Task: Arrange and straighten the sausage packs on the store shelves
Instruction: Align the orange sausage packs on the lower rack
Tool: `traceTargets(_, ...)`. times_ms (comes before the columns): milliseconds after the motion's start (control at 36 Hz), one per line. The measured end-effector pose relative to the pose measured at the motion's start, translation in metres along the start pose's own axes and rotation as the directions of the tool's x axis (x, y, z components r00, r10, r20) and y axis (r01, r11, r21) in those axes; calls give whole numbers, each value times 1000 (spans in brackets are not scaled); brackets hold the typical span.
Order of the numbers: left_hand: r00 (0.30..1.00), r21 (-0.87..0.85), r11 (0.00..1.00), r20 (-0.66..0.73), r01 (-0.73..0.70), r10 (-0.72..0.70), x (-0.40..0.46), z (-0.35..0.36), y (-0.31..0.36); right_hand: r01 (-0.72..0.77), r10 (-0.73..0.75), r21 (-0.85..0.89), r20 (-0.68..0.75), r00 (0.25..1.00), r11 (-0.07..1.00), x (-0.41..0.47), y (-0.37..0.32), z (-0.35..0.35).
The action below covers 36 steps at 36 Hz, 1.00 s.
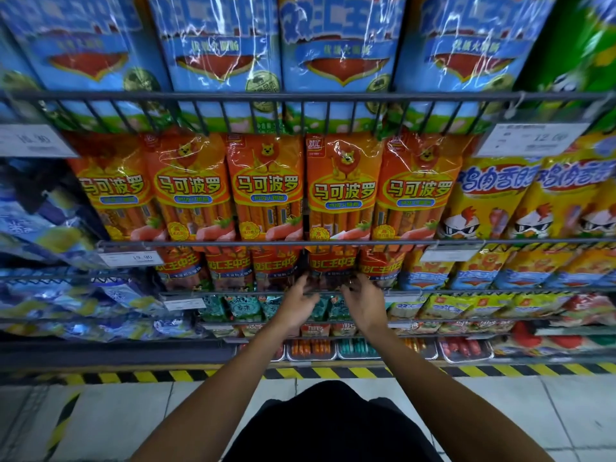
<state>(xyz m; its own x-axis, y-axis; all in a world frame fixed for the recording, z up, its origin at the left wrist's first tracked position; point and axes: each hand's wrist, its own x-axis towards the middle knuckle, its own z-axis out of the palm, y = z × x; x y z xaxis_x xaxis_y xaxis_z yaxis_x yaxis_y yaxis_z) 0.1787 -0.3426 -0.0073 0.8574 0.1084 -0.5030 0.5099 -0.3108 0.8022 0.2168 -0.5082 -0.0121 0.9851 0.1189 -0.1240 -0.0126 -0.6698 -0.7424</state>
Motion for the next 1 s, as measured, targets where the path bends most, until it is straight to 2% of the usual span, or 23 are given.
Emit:
traceTargets(83, 1000, 11, 1000, -19, -12, 12, -6, -6, -3, 16, -15, 15, -53, 998, 1000, -9, 2, -4)
traceTargets(167, 997, 11, 1000, -78, -21, 21, -12, -15, -4, 102, -99, 52, -59, 993, 993, -11, -1, -5)
traceTargets(278, 974, 16, 1000, -227, 7, -3, -21, -33, -12, 212, -214, 34, 85, 973, 977, -9, -15, 5)
traceTargets(361, 940, 18, 999, -340, 31, -23, -26, -48, -21, 191, -202, 73, 187, 961, 979, -5, -29, 21)
traceTargets(417, 932, 6, 999, -360, 47, -41, -28, -58, -24, 162, -180, 90, 251, 951, 983, -1, -40, 35)
traceTargets(528, 949, 60, 995, -310, 83, -60, -26, -74, -30, 109, -108, 15, 329, 938, 994, 5, -58, 61)
traceTargets(667, 981, 78, 992, -176, 94, -80, -24, -81, -31, 43, -47, 23, 281, 959, 999, 10, -62, 81)
traceTargets(778, 982, 20, 995, -160, 100, -96, -19, -81, -33, 43, -49, 28, 278, 959, 999, 13, -62, 84)
traceTargets(861, 977, -15, 997, -197, 81, -82, -19, -79, -33, 64, -68, 24, 259, 963, 998, 15, -66, 86)
traceTargets(1000, 974, -98, 994, -214, 51, -71, -24, -77, -35, 51, -45, -41, 124, 991, 998, 14, -68, 86)
